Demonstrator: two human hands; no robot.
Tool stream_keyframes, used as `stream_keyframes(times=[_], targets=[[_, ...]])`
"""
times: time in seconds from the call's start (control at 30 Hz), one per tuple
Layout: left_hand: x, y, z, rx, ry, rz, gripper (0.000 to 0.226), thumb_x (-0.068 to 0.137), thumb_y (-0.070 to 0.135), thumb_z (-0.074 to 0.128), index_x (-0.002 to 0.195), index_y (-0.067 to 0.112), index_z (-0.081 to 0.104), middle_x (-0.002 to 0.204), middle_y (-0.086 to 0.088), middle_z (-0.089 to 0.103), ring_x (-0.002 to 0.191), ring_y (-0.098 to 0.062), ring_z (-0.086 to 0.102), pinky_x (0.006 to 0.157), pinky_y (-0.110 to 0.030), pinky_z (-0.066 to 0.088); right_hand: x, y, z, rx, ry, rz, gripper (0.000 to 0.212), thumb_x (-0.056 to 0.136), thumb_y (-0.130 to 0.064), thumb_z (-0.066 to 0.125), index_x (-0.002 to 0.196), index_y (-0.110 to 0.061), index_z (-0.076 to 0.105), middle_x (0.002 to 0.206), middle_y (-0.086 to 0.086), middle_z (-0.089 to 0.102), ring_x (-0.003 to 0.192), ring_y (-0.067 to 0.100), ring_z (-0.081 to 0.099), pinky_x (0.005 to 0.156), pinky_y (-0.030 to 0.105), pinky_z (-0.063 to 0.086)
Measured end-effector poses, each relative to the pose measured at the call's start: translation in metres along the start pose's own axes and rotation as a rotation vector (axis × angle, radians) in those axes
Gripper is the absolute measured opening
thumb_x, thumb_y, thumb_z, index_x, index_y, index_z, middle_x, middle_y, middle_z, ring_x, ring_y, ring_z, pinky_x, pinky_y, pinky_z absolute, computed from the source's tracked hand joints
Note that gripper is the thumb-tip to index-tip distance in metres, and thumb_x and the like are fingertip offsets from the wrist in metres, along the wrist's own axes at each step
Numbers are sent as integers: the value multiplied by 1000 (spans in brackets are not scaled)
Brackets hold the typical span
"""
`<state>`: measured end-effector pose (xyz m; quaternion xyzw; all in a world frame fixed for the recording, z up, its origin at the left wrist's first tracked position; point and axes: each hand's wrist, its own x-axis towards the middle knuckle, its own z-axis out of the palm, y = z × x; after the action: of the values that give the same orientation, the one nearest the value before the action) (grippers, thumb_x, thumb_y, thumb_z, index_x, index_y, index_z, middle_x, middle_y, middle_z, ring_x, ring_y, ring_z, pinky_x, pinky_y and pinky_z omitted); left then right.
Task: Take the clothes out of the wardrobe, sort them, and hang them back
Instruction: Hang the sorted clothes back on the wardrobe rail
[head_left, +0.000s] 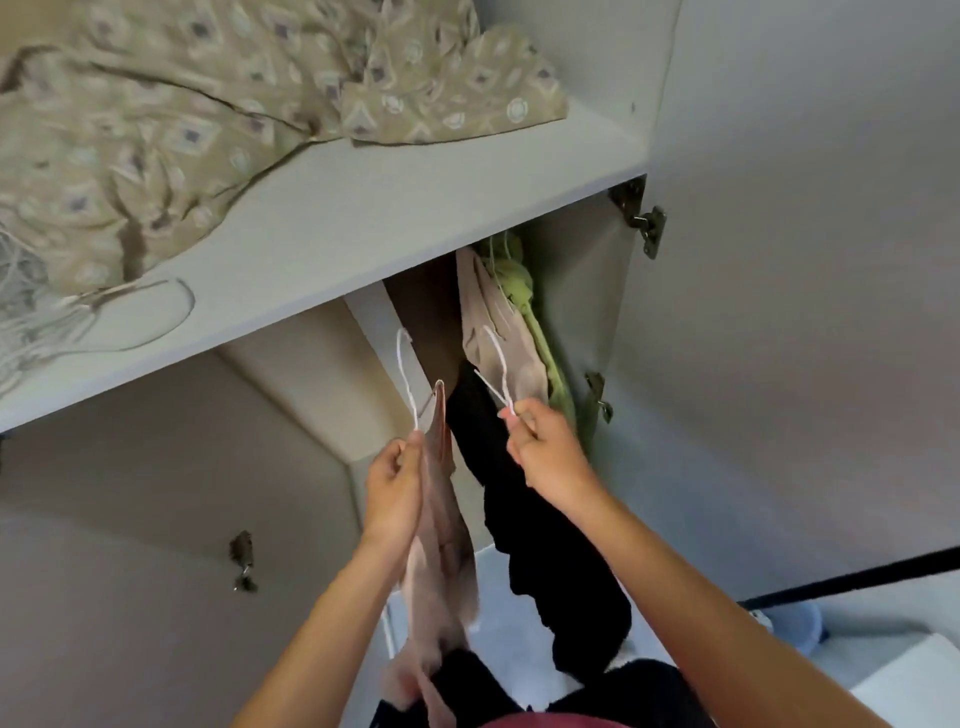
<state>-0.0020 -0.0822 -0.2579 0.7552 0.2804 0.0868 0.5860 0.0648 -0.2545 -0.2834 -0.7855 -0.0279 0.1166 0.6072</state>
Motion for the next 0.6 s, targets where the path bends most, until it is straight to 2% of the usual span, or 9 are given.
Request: stream_keyframes(times=[0.13, 0.23, 0.33, 0.43, 0.53, 0.6], targets=[[34, 12, 6, 6, 44, 27, 50, 108, 39, 55, 83, -4, 49, 71, -8, 44, 64, -19, 38, 62, -34, 35, 34, -8, 3, 45, -52, -47, 17, 107, -25, 49, 102, -23, 65, 55, -8, 46, 52, 12, 39, 57, 36, 34], [57, 10, 7, -1, 27, 62, 43, 108, 39, 55, 82, 5, 51, 71, -8, 43, 66, -22, 36, 65, -36, 35, 55, -15, 7, 72, -40, -75, 19, 108, -16, 48, 112, -13, 67, 57, -8, 45, 47, 7, 36, 52, 31, 33], [80, 4, 9, 14, -2, 107, 47, 108, 42, 54, 85, 0, 51, 74, -10, 49, 69, -23, 42, 68, -39, 40, 78, -18, 12, 74, -20, -118, 22, 108, -14, 48, 119, -14, 68, 59, -1, 47, 41, 6, 35, 46, 28, 31], [101, -3, 13, 34, -18, 172, 40, 108, 41, 53, 87, 7, 56, 75, -10, 52, 69, -22, 46, 69, -38, 42, 105, -17, 20, 93, 41, -164, 22, 109, -14, 48, 118, -14, 68, 57, -5, 48, 35, 6, 37, 40, 20, 29], [120, -6, 16, 33, -34, 214, 42, 109, 40, 50, 92, 2, 54, 79, -10, 55, 69, -22, 47, 63, -35, 43, 134, -17, 31, 84, 79, -188, 20, 108, -18, 49, 114, -18, 68, 55, -5, 46, 38, 7, 35, 45, 29, 32], [134, -6, 17, 26, -25, 241, 38, 110, 40, 50, 90, 7, 54, 80, -10, 54, 69, -21, 48, 58, -31, 44, 151, -17, 39, 68, 85, -200, 19, 106, -22, 50, 109, -23, 68, 54, -6, 48, 43, 14, 38, 53, 35, 35]])
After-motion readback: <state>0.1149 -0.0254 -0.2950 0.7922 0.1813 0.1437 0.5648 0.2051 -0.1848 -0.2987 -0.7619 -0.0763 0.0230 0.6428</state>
